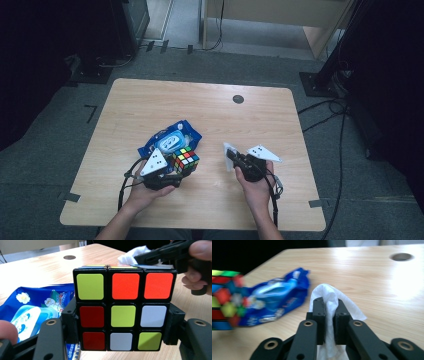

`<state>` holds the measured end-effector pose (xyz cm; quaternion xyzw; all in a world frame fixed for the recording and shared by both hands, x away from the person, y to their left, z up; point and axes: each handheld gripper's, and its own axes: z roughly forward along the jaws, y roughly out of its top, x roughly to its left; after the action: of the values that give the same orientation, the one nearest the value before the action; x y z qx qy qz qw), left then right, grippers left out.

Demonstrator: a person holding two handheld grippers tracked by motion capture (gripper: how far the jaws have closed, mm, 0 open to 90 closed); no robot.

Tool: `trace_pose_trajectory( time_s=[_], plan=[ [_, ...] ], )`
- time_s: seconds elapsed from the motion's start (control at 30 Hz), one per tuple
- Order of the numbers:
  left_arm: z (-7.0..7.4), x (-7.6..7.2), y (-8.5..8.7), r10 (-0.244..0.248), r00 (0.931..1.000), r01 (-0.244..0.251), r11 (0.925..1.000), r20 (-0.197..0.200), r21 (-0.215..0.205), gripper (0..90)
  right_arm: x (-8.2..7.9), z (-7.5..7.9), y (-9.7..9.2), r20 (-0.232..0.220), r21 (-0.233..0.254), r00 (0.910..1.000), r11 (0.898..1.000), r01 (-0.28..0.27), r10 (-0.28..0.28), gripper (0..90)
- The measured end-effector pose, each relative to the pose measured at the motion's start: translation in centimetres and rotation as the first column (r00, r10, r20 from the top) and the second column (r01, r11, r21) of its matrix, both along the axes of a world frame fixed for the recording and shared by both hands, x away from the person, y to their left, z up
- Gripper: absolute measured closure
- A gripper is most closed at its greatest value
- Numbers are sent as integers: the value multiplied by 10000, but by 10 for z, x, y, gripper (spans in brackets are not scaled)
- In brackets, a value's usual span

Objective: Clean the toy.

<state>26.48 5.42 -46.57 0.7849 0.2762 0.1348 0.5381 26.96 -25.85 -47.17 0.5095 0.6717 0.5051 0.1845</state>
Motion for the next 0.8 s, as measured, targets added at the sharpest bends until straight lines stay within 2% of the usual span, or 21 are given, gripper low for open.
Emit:
trace_pose_trajectory(
  time_s=[0.07, 0.2, 0.27, 0.37, 0.47, 0.57, 0.6, 0.67, 0.73, 0.8],
  plan=[
    [0, 0, 0, -9, 10000, 9, 10000, 3, 18, 341, 2, -2, -4, -221, 83, 9993, 9995, 292, -290, 763],
    [-2, 2, 0, 58, 10000, -58, 10000, -60, 45, 341, 0, 3, -7, -243, 446, 9984, 9976, 522, -511, 672],
    [-1, 2, 0, 86, 10000, -86, 10000, -24, 31, 341, -3, 9, -4, -180, 783, 9993, 9963, 343, -330, 650],
    [-1, 2, 1, 126, 9999, -126, 9999, 9, -11, 341, -9, 22, 8, -61, 1353, 9995, 9903, -302, 314, 612],
    [-1, 2, 0, 218, 9998, -218, 9997, 36, 91, 341, -17, 37, 26, 60, 2162, 9935, 9699, -1120, 1134, 529],
    [-1, 1, -2, 228, 9997, -230, 9996, 109, 156, 341, -25, 47, 48, -42, 3055, 9798, 9333, -1890, 1998, 458],
    [-1, 0, -4, 228, 9996, -230, 9996, 140, 139, 341, -27, 48, 56, -94, 3143, 9743, 9256, -2109, 2251, 433],
    [0, -2, -7, 167, 9996, -171, 9996, 226, 202, 341, -30, 48, 71, -294, 2920, 9671, 9275, -2334, 2526, 401],
    [-1, -4, -10, 389, 9983, -414, 9975, 440, 574, 341, -31, 45, 81, -469, 2428, 9719, 9464, -2128, 2306, 384],
    [-2, -5, -11, 450, 9980, -480, 9965, 444, 684, 342, -31, 42, 85, -587, 2219, 9759, 9559, -1924, 2101, 381]
  ],
)
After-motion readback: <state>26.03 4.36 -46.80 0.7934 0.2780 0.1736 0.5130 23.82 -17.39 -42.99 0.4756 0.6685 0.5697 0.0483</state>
